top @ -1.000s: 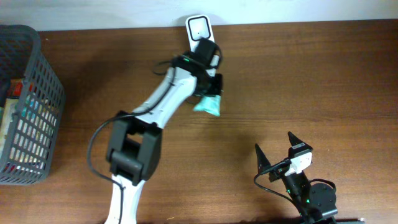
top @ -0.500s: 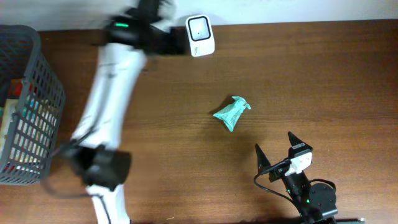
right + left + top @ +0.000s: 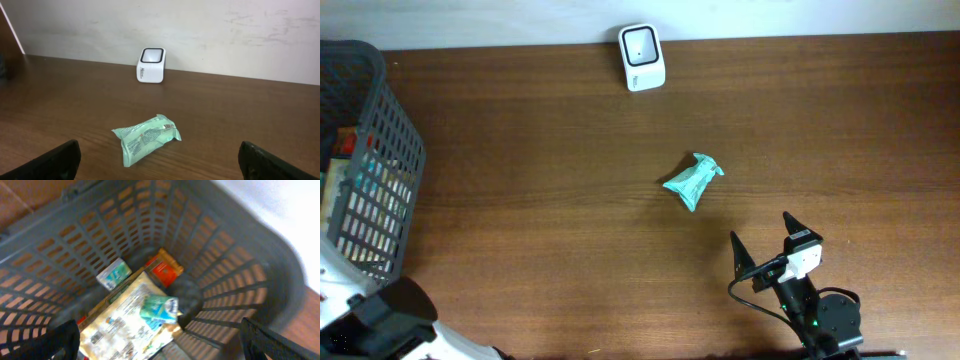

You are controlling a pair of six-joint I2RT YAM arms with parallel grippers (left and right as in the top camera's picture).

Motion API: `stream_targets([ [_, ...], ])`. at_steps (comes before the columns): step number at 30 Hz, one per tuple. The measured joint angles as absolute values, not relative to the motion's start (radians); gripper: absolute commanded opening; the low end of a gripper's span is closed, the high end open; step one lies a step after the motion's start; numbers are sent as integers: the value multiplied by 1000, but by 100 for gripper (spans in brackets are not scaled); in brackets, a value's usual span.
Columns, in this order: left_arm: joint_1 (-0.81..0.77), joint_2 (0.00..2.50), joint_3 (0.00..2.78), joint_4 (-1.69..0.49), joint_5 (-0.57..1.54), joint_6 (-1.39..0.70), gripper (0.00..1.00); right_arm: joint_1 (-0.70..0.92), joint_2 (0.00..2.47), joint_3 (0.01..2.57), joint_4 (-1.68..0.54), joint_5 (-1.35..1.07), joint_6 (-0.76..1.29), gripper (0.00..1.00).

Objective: Scan the item barcode
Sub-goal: 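Carry the green wipes pack to the table center and release it, then reach the left gripper back into the basket and grasp a small tissue pack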

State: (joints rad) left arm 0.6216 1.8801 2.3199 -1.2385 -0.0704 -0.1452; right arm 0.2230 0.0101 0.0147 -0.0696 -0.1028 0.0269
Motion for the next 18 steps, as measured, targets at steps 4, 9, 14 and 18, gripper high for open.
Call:
stream_targets([
  [4,646,1972,2249,-1225,-60,-100,93,223,10,15,-70,-102,27,99],
  [9,651,2133,2168,-1213,-6,-3,91,223,10,15,-70,-103,26,99],
  [14,662,2237,2145,-1175,43,81,84,223,10,15,-70,-103,27,99],
  [18,662,2323,2144,-1146,73,127,58,223,10,15,-70,-103,26,99],
])
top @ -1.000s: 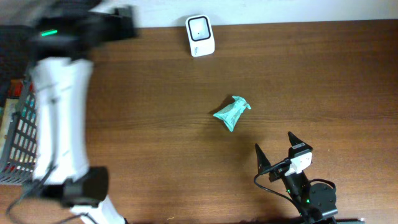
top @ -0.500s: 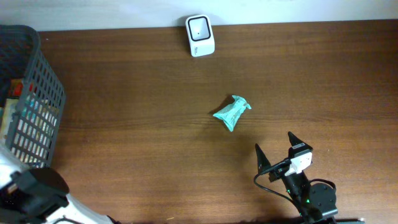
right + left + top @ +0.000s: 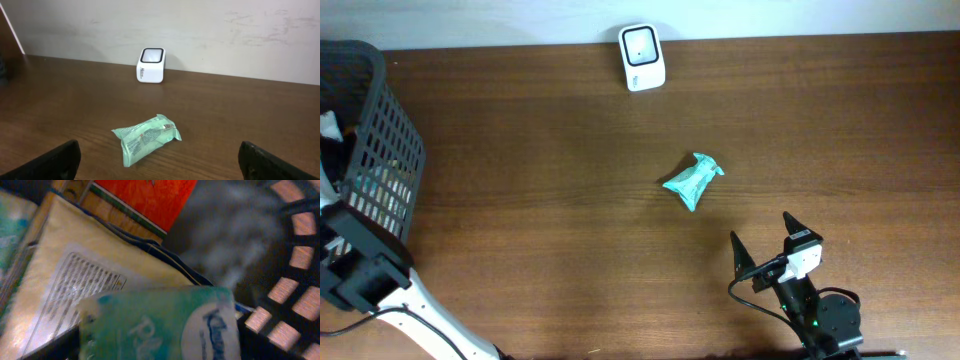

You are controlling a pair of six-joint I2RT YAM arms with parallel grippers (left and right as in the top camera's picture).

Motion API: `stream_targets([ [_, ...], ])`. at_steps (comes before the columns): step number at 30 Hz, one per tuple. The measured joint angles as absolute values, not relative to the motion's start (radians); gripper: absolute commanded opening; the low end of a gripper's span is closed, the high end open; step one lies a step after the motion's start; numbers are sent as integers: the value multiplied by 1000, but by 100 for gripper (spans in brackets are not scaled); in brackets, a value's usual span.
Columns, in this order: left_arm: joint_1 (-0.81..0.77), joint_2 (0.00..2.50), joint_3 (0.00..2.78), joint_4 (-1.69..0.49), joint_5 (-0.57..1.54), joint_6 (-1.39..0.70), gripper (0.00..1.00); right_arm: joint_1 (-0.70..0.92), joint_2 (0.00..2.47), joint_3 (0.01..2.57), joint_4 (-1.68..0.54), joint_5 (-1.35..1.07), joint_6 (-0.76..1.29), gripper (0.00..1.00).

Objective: Scan the item barcode
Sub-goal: 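Reach the left gripper back into the basket and grasp a small tissue pack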

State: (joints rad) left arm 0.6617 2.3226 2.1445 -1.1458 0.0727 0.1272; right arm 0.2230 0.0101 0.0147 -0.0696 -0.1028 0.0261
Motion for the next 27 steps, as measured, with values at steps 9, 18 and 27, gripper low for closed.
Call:
stream_targets([
  [9,662,2348,2144,-1139,88,138,23,223,10,15,-70,-103,27,99],
  [18,662,2058,2154,-1150,189,60,24,223,10,15,-70,-103,26,99],
  [27,291,1666,2181,-1341,321,41,27,223,10,15,-70,-103,27,99],
])
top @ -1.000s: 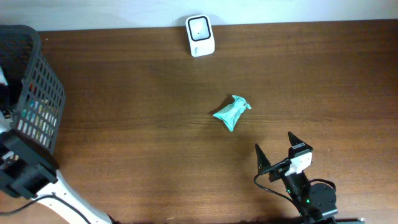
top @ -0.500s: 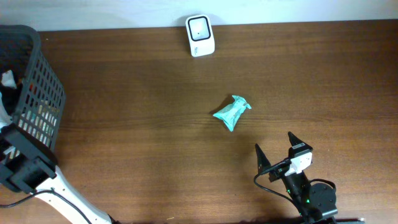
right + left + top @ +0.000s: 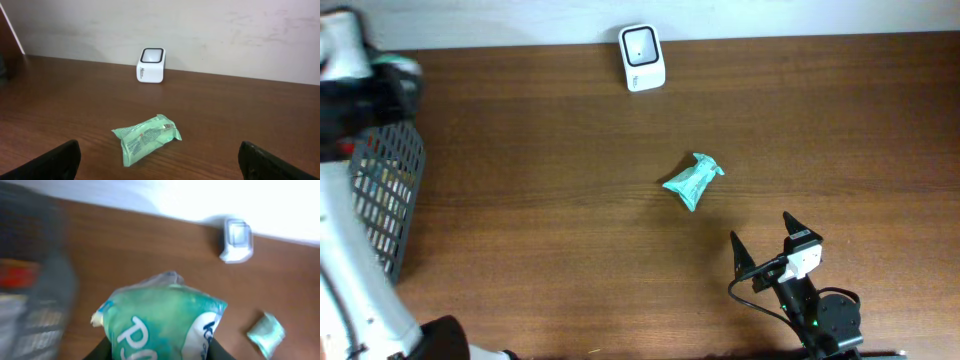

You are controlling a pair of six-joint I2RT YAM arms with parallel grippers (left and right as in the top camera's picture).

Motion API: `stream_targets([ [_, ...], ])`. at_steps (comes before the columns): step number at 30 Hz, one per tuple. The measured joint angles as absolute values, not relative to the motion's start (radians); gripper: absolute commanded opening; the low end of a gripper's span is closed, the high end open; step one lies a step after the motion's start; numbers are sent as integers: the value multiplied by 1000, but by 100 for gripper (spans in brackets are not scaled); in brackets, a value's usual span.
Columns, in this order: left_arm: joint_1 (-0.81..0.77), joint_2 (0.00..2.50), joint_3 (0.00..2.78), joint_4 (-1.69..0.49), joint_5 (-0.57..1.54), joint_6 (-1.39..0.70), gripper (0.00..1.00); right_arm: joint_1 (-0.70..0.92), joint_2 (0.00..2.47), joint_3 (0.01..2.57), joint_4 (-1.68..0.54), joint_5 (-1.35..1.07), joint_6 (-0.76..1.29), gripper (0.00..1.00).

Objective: Scan the item barcode
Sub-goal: 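Reach the left gripper back into the basket and grasp a small tissue pack, then place the small tissue pack beside the wipes pack and release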

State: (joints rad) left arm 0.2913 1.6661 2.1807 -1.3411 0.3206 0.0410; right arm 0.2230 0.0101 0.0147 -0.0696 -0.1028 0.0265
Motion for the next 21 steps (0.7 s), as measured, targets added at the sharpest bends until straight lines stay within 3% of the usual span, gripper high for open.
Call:
stream_targets([
  [4,19,1684,1994,-1256,268,35,28,223,10,15,-70,-103,27,99],
  [9,-216,1746,1600,-938,212,-22,29,223,10,15,-70,-103,26,99],
  [13,-290,1851,1420,-691,196,-69,30,223,10,15,-70,-103,26,99],
  [18,-361,1978,1404,-612,205,-76,33,223,10,15,-70,-103,27,99],
  [19,-392,2003,1404,-605,211,-77,36,223,10,15,-70,-103,27,99],
  [21,-456,2042,1403,-601,219,-80,71,223,10,15,-70,-103,26,99],
])
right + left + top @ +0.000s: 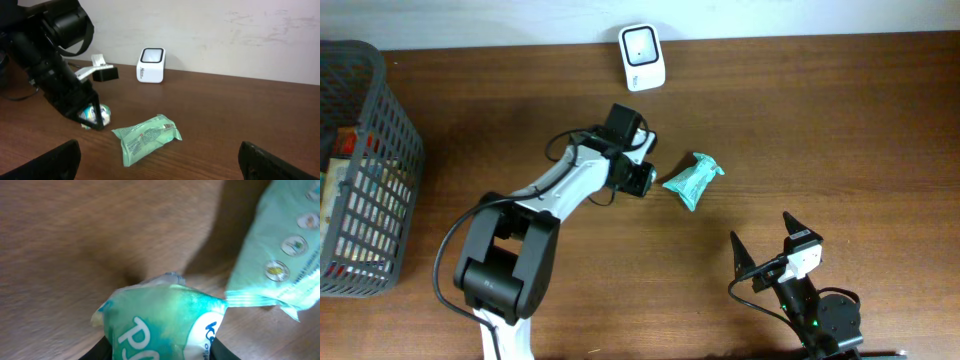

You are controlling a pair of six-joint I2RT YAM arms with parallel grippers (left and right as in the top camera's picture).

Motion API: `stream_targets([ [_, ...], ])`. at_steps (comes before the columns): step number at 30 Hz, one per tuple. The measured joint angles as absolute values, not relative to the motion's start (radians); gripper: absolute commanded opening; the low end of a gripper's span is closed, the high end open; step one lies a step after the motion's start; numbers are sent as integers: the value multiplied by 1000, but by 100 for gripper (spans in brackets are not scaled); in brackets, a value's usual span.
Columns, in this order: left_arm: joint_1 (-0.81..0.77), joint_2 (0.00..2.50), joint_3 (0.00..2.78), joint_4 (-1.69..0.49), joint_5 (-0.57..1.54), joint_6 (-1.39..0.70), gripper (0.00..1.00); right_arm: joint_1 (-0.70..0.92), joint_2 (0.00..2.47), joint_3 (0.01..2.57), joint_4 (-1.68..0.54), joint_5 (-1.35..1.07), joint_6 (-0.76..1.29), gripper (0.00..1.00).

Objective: Scan the item barcode
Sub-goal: 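Place the small tissue pack beside the wipes pack and release, then grasp the clear-and-blue bagged package in the basket with the left gripper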

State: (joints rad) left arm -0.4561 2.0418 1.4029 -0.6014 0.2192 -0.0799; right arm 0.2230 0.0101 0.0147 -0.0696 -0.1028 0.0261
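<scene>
My left gripper [638, 180] is shut on a green and white tissue pack [160, 320], low over the table's middle. In the right wrist view the tissue pack [95, 114] sits at the tabletop between the left gripper's dark fingers [82, 112]; whether it touches the wood I cannot tell. Just to its right lies a pale green packet [693, 182], also in the left wrist view as the pale green packet [280, 250]. The white scanner [642, 44] stands at the far edge. My right gripper [775, 245] is open near the front edge, holding nothing.
A grey mesh basket [405, 135] with several packaged items stands at the left end of the table. The left arm [550, 200] stretches from the front left across the wood. A pale wall [210, 30] rises behind the scanner.
The left gripper, still shut on the tissue pack, was high up by the basket at the far left; it is now low at the middle beside the pale green packet. The right arm has not moved.
The left gripper was open above the basket, looking down at its contents. It was then deep in the basket, right at the tissue pack. Then it held the pack outside the basket, and now holds it down by the pale green packet.
</scene>
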Motion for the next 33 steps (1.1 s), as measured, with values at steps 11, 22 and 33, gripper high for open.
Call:
stream_targets([
  [11,-363,1937,1807,-954,195,-69,99,223,10,15,-70,-103,27,99],
  [22,276,1666,2020,-1094,6,-28,99,223,10,15,-70,-102,27,99],
  [33,690,1840,2019,-1174,-19,-57,92,223,10,15,-70,-103,27,99],
])
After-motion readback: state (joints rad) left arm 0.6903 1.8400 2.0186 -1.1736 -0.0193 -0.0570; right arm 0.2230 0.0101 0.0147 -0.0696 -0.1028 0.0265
